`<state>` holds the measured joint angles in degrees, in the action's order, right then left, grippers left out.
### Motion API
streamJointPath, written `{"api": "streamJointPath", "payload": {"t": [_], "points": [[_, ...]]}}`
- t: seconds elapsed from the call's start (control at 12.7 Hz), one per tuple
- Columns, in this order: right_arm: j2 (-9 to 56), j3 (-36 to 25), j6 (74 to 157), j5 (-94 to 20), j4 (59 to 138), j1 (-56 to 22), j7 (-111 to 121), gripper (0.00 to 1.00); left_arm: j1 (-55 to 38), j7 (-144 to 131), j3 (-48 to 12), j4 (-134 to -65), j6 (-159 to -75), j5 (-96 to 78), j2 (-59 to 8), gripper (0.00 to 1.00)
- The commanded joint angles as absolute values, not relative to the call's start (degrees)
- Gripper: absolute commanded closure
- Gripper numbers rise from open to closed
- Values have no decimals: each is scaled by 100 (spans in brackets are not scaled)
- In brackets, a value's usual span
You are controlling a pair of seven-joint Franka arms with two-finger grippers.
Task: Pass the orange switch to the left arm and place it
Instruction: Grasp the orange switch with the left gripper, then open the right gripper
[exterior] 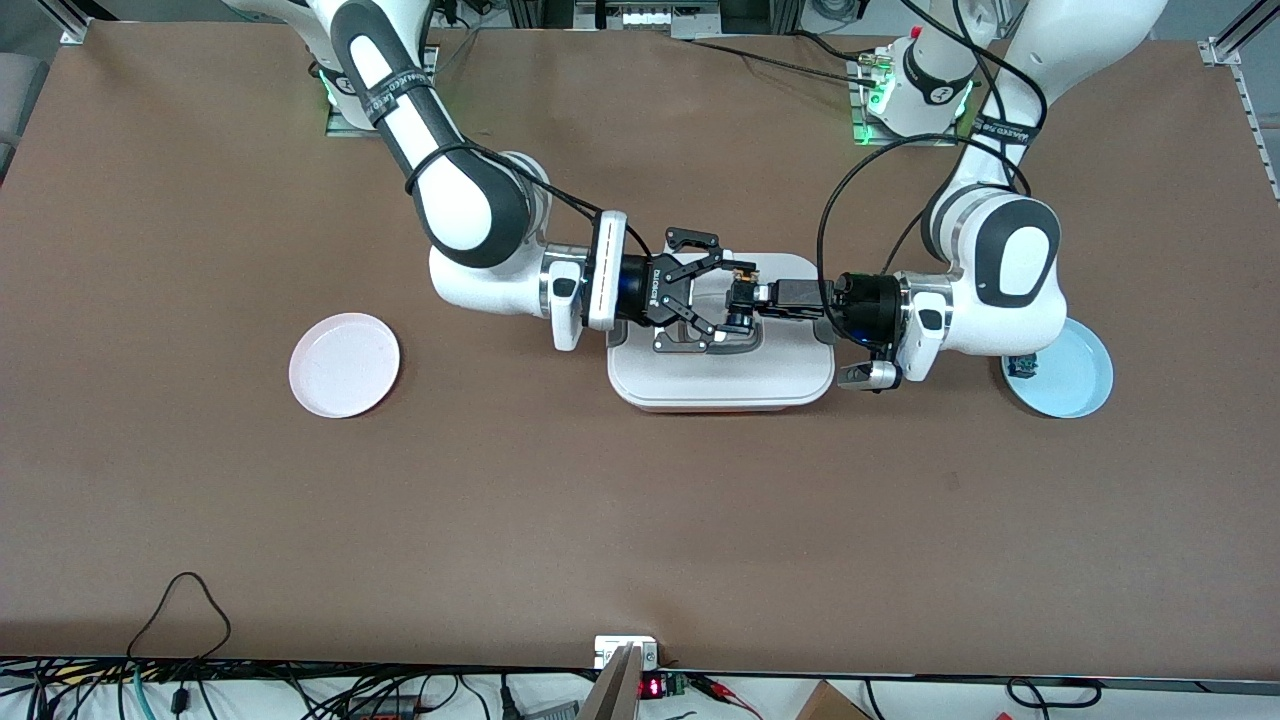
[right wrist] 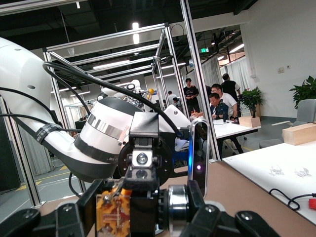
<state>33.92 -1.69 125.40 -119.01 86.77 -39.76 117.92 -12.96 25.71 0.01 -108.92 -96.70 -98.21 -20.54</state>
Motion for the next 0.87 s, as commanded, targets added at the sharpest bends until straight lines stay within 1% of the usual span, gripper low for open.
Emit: {"api": "streamJointPath", "payload": {"t": [0.0,0.08,0.16,0.32,0.4,0.47,0.55,0.79], "points": [[3454,-193,12604,-11909,8543,-3946,11768,61,-1354,2584,0,-10854,-9606,-9923,-2039,100],[3454,-202,12595,-11935,8543,-3911,11751,2,-1354,2593,0,-10854,-9606,-9923,-2039,100],[3437,-202,12577,-11918,8543,-3850,11734,0,-1354,2593,9,-10854,-9606,-9923,-2039,100],[3384,-237,12542,-11761,8543,-3727,11471,0,-1354,2593,0,-10854,-9606,-9923,-2039,100],[3271,-255,12446,-11438,8543,-3544,11357,0,-1354,2584,9,-10854,-9606,-9923,-2039,100],[3261,-255,12106,-11078,8543,-3342,11173,0,-1354,2584,9,-10854,-9606,-9923,-2039,100],[3217,-255,11589,-10674,8569,-3070,11067,0,-1345,2575,9,-10854,-9606,-9923,-2039,100],[2937,-264,10279,-9697,8885,-2209,11048,0,-1327,2558,44,-10881,-9528,-9905,-1969,100]]}}
